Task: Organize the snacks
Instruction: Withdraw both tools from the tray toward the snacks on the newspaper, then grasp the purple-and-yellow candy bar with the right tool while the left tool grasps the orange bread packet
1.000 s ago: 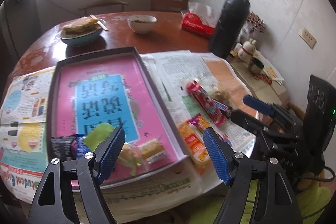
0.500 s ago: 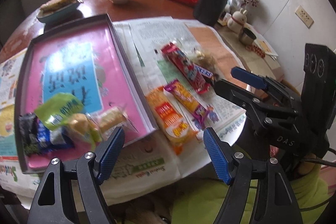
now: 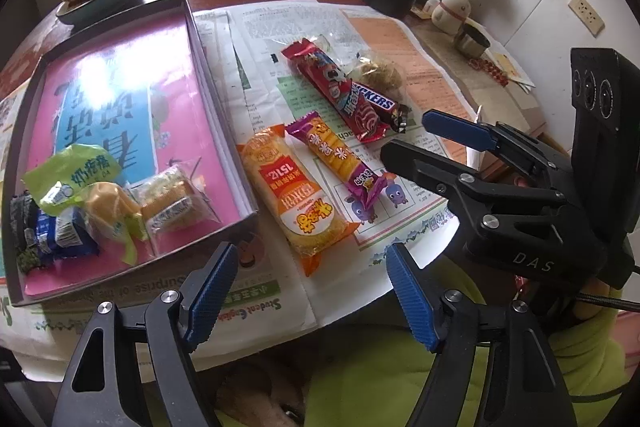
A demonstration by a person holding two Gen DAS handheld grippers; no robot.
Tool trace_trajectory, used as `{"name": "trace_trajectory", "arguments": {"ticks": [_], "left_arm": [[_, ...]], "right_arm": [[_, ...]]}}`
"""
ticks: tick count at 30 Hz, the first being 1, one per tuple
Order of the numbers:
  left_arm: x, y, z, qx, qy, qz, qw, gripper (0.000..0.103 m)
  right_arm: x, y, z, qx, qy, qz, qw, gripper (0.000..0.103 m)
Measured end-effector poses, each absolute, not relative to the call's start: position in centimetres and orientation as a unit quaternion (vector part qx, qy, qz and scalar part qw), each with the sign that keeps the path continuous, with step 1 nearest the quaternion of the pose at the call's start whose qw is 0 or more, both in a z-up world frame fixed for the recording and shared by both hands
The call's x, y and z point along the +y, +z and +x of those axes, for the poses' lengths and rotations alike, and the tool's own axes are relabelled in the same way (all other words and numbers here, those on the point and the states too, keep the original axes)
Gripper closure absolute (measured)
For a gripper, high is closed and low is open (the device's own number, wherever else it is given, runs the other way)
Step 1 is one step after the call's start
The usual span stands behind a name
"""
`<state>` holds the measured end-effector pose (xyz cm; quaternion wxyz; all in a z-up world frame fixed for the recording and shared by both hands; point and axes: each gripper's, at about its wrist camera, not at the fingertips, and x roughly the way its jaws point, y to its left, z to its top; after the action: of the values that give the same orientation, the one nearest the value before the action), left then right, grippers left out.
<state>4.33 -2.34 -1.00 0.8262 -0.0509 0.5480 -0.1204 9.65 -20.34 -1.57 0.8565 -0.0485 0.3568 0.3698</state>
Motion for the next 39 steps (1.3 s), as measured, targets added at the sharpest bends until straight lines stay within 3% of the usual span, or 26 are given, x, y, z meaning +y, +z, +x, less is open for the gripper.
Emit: {"name": "trace_trajectory", "arguments": {"ticks": [12,21,39], "left_arm": [[-2.8,-1.7,5.2,0.553,-0.106,-0.052,0.825,0.026],[-3.4,-2.9,6.5,0.567,-0.103,-0.057,0.815,0.028],[-6.4,-4.3,8.9,0.58,-0.097,-0.049,0.807,0.028]], "right_arm": [[-17.3,-4.0,10.6,0.386,0.416,-0.116,0.815,0.072],[-16.5,-5.6,12.0,0.403,0.419,-0.13,0.803,0.082],[-21.6,-5.8,11.5,0.394,0.408,-0.096,0.818,0.082]]}}
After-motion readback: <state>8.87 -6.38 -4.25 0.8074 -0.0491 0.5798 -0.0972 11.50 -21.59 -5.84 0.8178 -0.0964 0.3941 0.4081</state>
